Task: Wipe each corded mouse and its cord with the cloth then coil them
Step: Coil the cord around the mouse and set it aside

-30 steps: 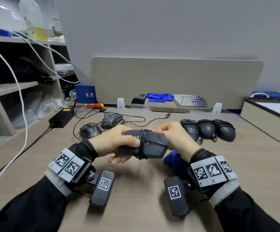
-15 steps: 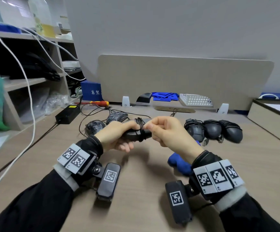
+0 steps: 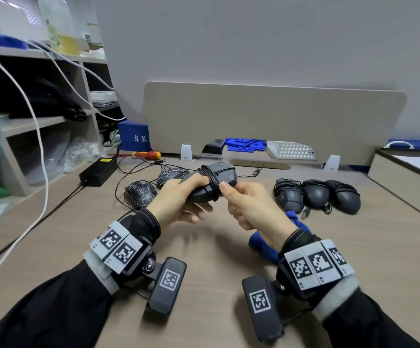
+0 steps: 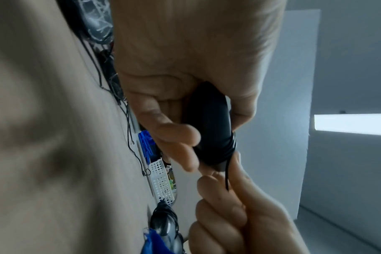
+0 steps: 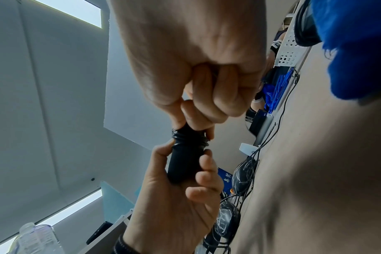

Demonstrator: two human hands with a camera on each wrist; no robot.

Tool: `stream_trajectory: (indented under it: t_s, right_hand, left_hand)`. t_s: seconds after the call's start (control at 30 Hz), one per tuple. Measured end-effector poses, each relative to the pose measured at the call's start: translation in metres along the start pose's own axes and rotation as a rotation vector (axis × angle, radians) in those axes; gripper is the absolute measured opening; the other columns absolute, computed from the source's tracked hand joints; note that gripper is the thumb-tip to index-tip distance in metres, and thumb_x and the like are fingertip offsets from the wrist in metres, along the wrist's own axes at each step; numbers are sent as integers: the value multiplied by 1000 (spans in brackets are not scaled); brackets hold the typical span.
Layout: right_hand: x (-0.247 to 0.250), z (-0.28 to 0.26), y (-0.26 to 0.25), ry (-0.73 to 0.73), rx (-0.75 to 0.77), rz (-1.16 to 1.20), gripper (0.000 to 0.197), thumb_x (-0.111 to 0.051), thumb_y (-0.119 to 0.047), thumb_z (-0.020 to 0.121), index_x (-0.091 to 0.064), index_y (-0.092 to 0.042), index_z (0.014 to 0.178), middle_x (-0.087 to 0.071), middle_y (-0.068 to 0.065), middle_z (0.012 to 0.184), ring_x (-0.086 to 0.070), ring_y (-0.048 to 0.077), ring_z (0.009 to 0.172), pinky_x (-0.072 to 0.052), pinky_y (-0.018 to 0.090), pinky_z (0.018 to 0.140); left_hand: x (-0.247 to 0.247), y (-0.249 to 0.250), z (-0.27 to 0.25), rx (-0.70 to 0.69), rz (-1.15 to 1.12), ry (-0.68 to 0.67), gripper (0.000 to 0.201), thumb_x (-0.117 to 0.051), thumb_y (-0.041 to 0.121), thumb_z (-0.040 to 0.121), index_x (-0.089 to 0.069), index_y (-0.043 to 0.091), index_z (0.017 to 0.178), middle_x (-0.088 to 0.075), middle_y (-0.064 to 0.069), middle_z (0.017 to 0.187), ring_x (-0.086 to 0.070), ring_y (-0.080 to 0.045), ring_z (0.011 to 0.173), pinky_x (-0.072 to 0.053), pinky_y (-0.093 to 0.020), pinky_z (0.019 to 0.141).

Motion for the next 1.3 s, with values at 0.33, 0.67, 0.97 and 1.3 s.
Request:
stream_trajectory:
  t_s: [0.33,0.67,0.97,1.3]
  right_hand:
    - [4,1,5,19,-43,65,28,-60,-33,99,-63,-6,94,-33,-10,49,-19,7,43,-16,19,39]
    - [16,6,0,186,94,720,10,-68,-5,88,-65,-10,95,-54,-1,71,-47,9,59,-34,17,46]
    - [14,6,3,84,-14,670,14,-52,-14,102,-62,-4,104,-65,3,78,-54,8,56,-47,17,48]
    - [8,0,3,151,-183,296,20,-72,-16,91,-65,3,88,-56,6,55,-48,10,40,-45,19,39]
  left_hand:
    - [0,4,-4,-361,84,18,35,-54,1,97,-58,23,125,-63,-21,99,-63,-36,55,-52,-31,41]
    - [-1,1,0,-265,116,63,26,-49,-1,95,-35,21,101,-52,-24,112,-69,-35,60,-54,-35,43]
    - [-4,-3,-1,-327,200,-12,24,-49,-2,94,-52,19,105,-63,-16,97,-69,-29,64,-57,-36,47]
    - [-8,-8,-5,-598,608,-158,23,-62,27,83,-55,32,105,-48,3,103,-58,-10,79,-55,-35,41]
Point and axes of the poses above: each hand's wrist, its own z-axis towards the middle knuckle, its own x-axis out of the back of the hand, y = z × x, the point moved 1 cm from there along z, towards the middle knuckle
